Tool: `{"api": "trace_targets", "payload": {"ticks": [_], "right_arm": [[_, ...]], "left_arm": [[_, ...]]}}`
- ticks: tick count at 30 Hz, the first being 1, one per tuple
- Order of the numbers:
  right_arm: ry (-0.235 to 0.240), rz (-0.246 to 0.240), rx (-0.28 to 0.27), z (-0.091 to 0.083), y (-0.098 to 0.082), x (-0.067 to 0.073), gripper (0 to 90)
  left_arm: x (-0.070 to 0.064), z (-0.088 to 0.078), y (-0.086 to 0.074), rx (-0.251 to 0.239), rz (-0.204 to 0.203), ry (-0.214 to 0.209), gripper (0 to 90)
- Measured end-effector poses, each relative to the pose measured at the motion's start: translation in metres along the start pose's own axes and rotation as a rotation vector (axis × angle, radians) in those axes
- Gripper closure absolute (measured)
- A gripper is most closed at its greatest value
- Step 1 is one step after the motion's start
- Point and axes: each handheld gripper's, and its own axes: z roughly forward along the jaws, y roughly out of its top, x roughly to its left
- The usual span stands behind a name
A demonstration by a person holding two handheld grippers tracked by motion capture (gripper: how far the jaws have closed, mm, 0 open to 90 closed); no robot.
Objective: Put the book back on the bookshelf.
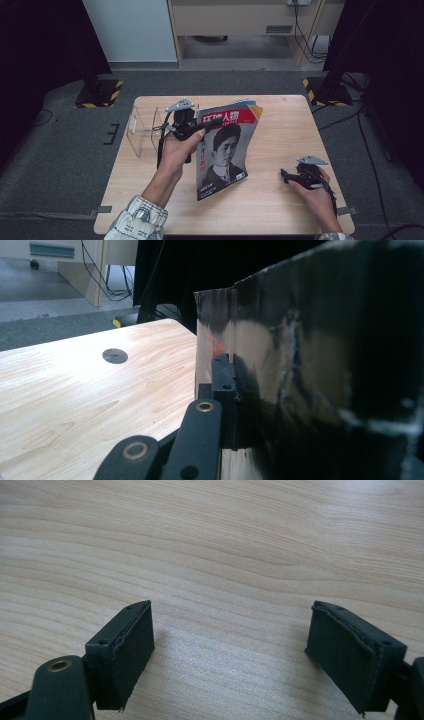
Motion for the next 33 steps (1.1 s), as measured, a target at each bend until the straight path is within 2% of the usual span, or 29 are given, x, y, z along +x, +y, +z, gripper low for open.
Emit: {"api": "trace_targets", "payload": {"ticks": [11,19,33], "right_arm": [[0.001,0.001,0.001,0.0,0.0,0.0,19.0],[0.001,0.002,0.0,0.0,0.0,0.001,18.9],[0.001,0.0,0.0,0.0,0.0,0.001,18.8]], "left_arm": [[0.005,-0.019,-0.004,-0.02,-0.015,0.0,86.4],[0.003,-0.032,-0.008,-0.018,0.0,0.007,86.4],[0.002,-0.06,-0.014,-0.043,0.005,0.012,86.4]]}}
